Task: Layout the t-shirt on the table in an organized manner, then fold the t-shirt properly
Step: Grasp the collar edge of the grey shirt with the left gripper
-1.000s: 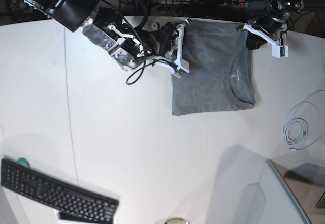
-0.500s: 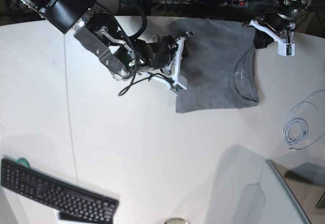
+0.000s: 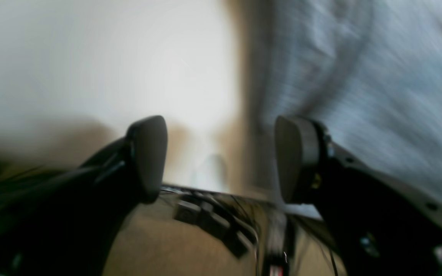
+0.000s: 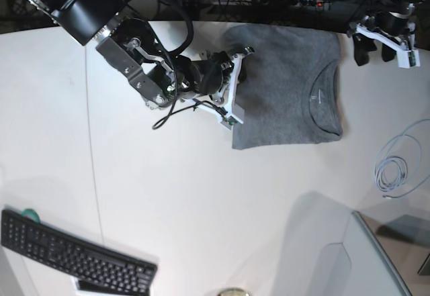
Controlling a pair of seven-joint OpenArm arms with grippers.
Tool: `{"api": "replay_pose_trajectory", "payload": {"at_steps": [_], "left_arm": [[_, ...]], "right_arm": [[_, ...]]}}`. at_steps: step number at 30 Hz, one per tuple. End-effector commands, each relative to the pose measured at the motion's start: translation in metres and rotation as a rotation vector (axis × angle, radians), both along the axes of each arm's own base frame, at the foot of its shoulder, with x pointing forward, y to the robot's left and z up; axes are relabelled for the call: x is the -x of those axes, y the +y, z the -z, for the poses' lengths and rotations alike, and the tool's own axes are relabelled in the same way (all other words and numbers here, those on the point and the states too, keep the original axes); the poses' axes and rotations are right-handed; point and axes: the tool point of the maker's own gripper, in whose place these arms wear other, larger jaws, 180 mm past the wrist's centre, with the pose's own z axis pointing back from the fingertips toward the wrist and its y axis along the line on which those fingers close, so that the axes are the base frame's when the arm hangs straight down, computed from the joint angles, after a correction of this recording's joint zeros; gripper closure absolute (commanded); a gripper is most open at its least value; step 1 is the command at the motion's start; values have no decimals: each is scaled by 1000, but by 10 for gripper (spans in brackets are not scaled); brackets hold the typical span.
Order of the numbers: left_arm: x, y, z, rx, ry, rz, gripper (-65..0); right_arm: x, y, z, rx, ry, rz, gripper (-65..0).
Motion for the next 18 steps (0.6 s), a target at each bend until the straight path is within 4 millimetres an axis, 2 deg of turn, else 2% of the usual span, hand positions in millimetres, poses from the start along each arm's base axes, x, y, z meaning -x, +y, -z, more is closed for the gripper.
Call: {"api": "replay_pose_trajectory", "payload": {"at_steps": [1, 4, 5, 11, 18], "left_arm": [[-12, 5, -23, -6, -94, 1, -420], [-24, 11, -42, 22, -181, -3, -423], [-35, 7, -42, 45, -198, 21, -423], [-69, -23, 1, 158, -132, 122, -425], [-81, -23, 31, 221, -89, 85, -425]], "right_arm": [[-11, 8, -13, -40, -32, 7, 0], [-11, 8, -14, -40, -33, 7, 0], [-11, 9, -14, -42, -33, 7, 0], [-10, 11, -15, -46, -33, 2, 0], [-10, 9, -13, -39, -31, 3, 0]]}}
